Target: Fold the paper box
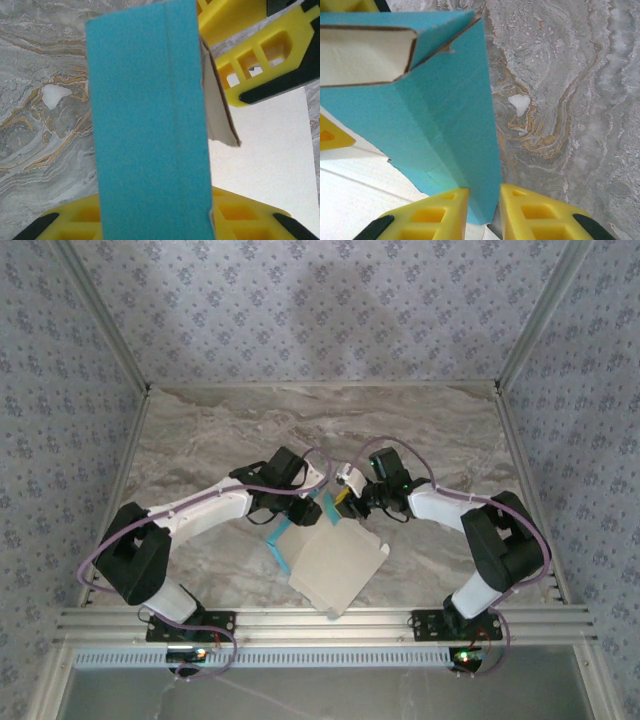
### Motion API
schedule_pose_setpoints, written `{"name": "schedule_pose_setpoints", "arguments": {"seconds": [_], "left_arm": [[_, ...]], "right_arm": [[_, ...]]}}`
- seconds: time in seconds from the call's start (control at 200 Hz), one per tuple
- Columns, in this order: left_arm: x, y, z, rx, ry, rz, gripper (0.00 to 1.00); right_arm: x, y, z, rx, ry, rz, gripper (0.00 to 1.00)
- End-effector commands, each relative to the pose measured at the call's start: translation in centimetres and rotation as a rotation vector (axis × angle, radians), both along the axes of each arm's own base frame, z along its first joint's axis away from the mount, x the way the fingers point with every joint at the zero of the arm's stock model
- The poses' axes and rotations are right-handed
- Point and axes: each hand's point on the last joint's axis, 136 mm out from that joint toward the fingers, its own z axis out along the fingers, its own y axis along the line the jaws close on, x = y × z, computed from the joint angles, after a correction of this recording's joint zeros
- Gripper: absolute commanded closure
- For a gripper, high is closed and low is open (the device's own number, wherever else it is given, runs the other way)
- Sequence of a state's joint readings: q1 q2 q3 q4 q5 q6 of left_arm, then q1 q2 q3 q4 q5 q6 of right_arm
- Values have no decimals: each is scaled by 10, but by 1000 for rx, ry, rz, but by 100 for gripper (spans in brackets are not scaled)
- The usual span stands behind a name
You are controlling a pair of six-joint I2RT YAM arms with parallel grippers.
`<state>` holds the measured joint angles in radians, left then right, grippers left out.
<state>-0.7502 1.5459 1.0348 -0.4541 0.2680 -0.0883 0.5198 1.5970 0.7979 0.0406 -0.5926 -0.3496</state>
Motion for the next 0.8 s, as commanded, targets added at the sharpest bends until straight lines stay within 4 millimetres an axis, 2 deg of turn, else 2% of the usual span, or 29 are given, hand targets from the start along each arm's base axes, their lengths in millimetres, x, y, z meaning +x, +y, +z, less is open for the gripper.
{"name": "schedule_pose_setpoints", "arguments": {"seconds": [0.0, 0.135, 0.35, 0.58, 0.715, 0.795], "left_arm": [[0, -15, 13, -35, -40, -63, 66], [0, -15, 11, -32, -37, -64, 66], [0, -12, 11, -18, -51, -66, 66], [0, -15, 16, -41, -53, -73, 66], [-4, -18, 15, -55, -39, -84, 66], [-6, -19, 14, -57, -38, -93, 66]], "right_arm": [[-14, 21, 24, 73, -41, 125, 71], [-22, 26, 29, 98, -29, 179, 68], [-33, 28, 39, 127, 14, 248, 70], [-19, 25, 25, 79, 12, 193, 70], [-1, 23, 8, -2, -33, 116, 69], [7, 25, 7, -1, -45, 84, 70]]}}
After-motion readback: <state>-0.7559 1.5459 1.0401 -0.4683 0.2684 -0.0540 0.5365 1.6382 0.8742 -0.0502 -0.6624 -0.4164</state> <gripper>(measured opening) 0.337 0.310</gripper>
